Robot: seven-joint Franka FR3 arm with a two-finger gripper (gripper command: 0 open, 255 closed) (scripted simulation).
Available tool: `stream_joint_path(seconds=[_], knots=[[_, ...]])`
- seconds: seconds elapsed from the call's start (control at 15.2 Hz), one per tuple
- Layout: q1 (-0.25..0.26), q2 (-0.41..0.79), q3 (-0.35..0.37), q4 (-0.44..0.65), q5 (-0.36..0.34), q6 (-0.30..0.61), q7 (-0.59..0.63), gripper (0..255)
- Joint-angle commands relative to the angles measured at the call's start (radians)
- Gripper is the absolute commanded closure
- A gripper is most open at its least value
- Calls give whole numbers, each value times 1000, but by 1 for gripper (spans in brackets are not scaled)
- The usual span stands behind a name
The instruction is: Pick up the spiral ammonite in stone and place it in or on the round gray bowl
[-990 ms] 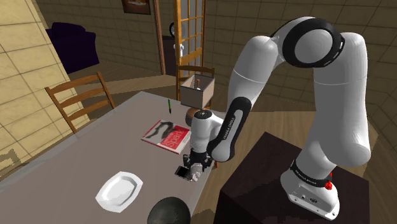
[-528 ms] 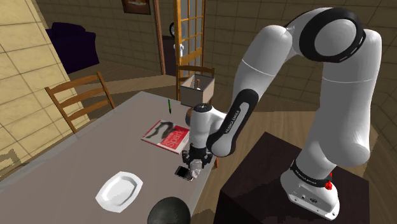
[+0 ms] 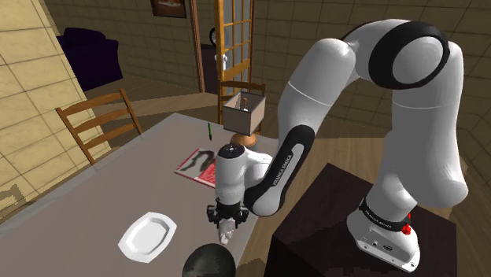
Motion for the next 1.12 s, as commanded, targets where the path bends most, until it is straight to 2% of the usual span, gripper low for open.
stream_joint_path(seconds=[0.0,0.4,1.06], knots=[[50,16,-4,37,-9,-20,54,255],[187,102,-16,200,-34,-93,194,255],[218,223,-48,242,-61,-13,215,255]])
